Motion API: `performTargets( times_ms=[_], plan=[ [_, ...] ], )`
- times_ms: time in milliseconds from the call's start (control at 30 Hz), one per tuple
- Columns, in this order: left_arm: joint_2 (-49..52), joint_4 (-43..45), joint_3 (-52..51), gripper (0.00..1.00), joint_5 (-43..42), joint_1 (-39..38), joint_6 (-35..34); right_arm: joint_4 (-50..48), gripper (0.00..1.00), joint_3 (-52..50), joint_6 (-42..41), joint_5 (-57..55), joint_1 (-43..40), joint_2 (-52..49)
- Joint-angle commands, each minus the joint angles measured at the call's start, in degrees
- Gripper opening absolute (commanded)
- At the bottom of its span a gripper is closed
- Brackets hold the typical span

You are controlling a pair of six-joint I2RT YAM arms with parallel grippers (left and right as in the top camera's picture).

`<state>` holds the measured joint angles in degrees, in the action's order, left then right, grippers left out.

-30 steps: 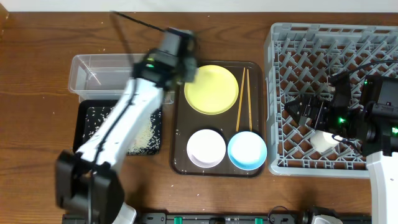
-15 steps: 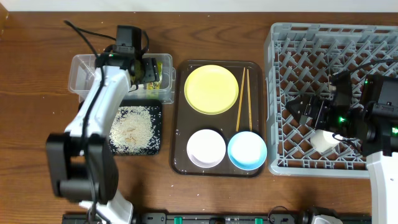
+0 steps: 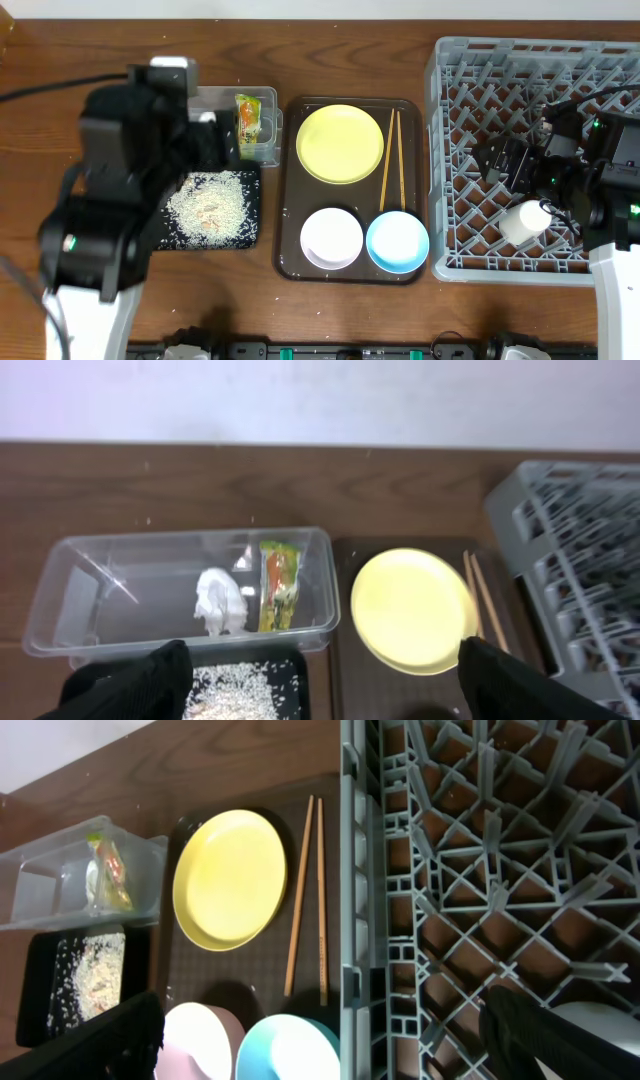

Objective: Sort waste into correct bins and load items into the dishwasher rack

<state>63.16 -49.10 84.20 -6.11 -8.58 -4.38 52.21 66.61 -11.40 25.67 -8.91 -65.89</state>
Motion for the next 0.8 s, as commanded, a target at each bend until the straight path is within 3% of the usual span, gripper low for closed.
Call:
performTargets(
  times_ms=[0, 367, 467, 600, 767],
  plan=[
    [-3.0, -0.2, 0.3, 0.87, -0.8, 0.1, 0.9, 0.0, 0.99, 1.0, -1.2, -0.4, 1.0, 0.1],
    [-9.3, -1.4, 0.2, 0.88, -0.7, 0.1, 1.0, 0.0, 0.99, 1.0, -1.2, -0.4, 1.0, 0.1],
    [-13.0, -1.0, -1.6, 0.89, 3.2, 0.2, 2.5, 0.0, 0.99, 1.0, -1.2, -0.4, 1.0, 0.1],
    [-19.1, 3.2, -9.4, 0.89, 5.4, 0.2, 2.6, 0.0, 0.99, 1.0, -1.2, -0.4, 1.0, 0.1],
    [-29.3, 18.7, -27.5, 0.89, 5.5, 0.5, 3.3, 0.0, 0.99, 1.0, -1.2, -0.4, 1.0, 0.1]
  ],
)
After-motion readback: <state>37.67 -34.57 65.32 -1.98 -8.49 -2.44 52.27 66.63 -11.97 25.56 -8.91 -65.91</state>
